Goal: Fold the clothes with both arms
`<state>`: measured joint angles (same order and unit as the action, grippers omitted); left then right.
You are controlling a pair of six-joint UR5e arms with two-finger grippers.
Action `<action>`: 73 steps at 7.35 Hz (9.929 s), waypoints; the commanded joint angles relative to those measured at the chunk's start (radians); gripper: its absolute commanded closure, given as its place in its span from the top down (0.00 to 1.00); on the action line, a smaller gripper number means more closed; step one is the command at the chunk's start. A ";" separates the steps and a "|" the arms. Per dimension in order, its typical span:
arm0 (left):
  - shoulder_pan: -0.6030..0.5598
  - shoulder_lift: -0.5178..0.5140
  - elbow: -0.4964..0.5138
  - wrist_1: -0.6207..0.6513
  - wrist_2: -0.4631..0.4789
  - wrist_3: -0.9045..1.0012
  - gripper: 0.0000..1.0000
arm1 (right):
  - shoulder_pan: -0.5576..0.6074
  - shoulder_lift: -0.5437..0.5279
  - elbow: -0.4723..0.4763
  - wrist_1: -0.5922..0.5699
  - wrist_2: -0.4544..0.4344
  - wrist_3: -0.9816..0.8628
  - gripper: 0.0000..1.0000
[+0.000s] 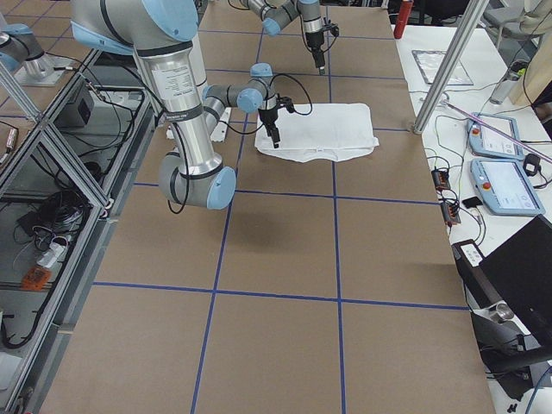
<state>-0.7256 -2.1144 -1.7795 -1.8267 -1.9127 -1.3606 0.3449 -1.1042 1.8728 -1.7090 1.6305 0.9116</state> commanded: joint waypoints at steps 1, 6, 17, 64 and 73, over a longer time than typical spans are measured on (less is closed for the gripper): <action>0.000 0.005 0.000 0.000 0.000 0.001 1.00 | -0.004 0.003 -0.020 -0.001 0.006 -0.005 1.00; 0.000 0.002 0.000 0.000 0.000 0.000 1.00 | -0.006 -0.003 -0.034 -0.001 0.009 -0.005 1.00; 0.011 -0.001 -0.004 -0.005 -0.009 -0.009 1.00 | 0.186 -0.079 0.070 0.009 0.106 -0.076 1.00; 0.411 0.057 -0.112 0.040 0.170 -0.456 0.00 | -0.049 -0.039 -0.028 0.212 0.091 1.079 1.00; 0.413 0.056 -0.112 0.040 0.169 -0.456 0.00 | -0.092 -0.069 0.008 0.114 0.052 1.098 1.00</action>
<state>-0.3137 -2.0575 -1.8914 -1.7871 -1.7441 -1.8162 0.2613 -1.1612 1.8821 -1.5947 1.6899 2.0101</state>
